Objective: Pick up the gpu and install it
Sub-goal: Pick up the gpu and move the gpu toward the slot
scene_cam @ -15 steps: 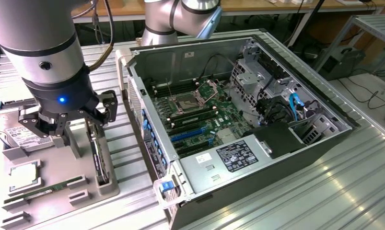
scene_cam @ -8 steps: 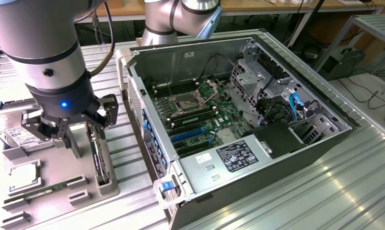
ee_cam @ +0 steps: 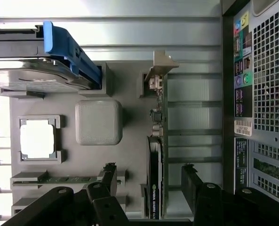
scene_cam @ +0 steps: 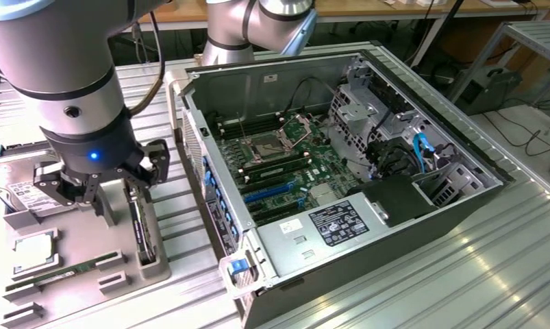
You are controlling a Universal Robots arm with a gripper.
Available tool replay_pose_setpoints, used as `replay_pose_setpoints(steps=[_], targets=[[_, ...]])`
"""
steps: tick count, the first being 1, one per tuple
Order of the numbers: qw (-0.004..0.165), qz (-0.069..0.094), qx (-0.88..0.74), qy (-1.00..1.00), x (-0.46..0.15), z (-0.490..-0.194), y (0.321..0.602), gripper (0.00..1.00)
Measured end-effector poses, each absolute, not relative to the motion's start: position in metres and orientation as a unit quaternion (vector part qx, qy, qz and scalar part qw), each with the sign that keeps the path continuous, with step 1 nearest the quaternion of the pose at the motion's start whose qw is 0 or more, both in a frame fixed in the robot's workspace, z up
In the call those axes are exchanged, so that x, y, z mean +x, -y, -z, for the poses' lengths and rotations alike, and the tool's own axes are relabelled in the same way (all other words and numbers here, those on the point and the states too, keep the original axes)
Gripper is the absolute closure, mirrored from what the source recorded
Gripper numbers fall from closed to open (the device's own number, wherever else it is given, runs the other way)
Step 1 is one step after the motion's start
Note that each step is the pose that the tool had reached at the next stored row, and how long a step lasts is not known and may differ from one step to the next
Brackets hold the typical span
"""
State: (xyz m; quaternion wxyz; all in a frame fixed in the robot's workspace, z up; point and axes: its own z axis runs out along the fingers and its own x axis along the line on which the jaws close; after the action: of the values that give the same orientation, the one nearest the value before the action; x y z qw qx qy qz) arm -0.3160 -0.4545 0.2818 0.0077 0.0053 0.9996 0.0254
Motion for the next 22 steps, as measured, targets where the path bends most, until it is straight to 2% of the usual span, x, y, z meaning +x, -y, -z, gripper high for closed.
replay_pose_setpoints(steps=[22], targets=[[0.008,-0.025,0.005,-1.000,-0.316,-0.268,0.472,0.34]])
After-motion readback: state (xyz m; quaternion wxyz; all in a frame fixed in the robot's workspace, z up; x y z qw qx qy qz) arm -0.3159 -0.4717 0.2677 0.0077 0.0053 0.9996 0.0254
